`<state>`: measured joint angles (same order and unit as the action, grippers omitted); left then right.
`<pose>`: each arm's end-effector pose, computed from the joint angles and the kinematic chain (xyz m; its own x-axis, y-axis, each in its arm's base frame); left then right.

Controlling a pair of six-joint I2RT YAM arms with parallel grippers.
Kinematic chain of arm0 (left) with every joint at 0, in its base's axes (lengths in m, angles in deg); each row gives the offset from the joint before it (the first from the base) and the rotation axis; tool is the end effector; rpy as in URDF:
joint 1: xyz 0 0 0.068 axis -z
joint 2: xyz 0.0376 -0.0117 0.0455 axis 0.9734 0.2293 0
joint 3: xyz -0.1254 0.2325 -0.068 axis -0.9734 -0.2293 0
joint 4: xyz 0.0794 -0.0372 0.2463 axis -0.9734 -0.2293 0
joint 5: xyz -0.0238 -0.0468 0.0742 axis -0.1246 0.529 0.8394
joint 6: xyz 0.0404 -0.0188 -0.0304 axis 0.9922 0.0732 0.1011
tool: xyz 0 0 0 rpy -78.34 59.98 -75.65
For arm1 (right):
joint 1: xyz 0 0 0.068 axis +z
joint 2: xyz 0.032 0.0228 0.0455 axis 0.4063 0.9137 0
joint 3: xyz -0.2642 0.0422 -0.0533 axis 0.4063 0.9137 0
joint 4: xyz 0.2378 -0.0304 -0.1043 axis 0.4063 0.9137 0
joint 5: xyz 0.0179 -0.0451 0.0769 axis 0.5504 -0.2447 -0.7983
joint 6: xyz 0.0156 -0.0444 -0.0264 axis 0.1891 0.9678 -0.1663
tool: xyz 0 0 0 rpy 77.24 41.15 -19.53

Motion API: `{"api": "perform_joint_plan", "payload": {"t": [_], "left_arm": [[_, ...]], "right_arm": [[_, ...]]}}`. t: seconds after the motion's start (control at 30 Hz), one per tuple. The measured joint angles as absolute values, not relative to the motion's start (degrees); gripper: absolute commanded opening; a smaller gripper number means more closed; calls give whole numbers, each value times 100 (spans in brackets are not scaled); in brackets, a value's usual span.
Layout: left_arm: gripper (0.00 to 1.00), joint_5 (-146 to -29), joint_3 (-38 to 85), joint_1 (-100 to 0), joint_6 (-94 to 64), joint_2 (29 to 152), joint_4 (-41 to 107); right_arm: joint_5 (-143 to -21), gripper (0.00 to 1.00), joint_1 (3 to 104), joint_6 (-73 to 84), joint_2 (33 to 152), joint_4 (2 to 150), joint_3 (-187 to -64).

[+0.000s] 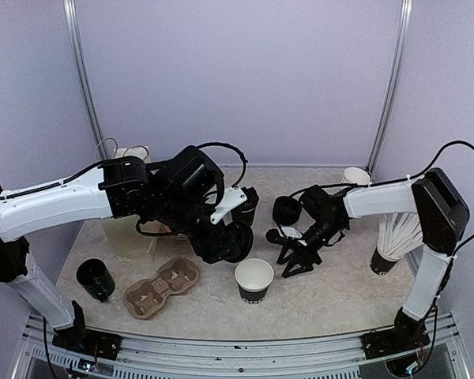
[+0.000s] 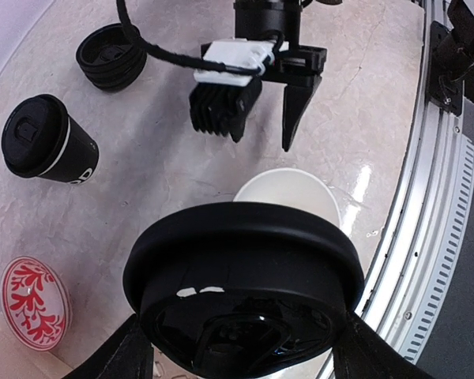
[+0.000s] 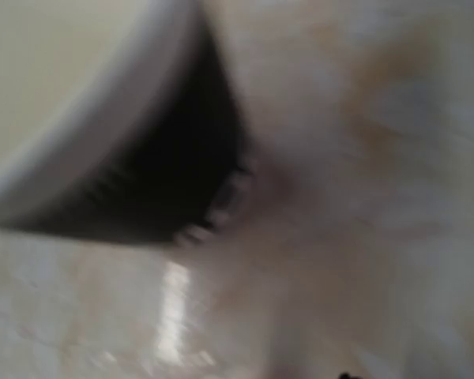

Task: Pack the takeout coffee

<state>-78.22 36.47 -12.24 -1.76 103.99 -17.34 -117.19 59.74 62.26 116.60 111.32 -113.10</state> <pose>0.1434 -0.2991 0.3350 -0.3201 0.7197 -0.6160 0.9045 0.4257 0.0274 0.2552 0.2139 0.1527 -0.0923 -0.7551 -0.6491 -0.9570 -0.1129 0.2673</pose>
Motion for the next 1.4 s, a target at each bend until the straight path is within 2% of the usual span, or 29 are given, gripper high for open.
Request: {"api": "perform_joint_plan", "payload": {"t": [0.13,0.67,1.4], "left_arm": [[71,-7841,3916,-1215,-126,10749,-1815],[71,-8178,4709,-1160,14,11979,-2316],[71,-8182,5046,-1101,57,12425,-2689]], "right_arm": [[-11741,53,5638,6088,11472,11139,-11365],[-11813,54,5404,5771,11168,11130,-11516],[-11881,54,5404,5797,11153,11147,-11514]]}}
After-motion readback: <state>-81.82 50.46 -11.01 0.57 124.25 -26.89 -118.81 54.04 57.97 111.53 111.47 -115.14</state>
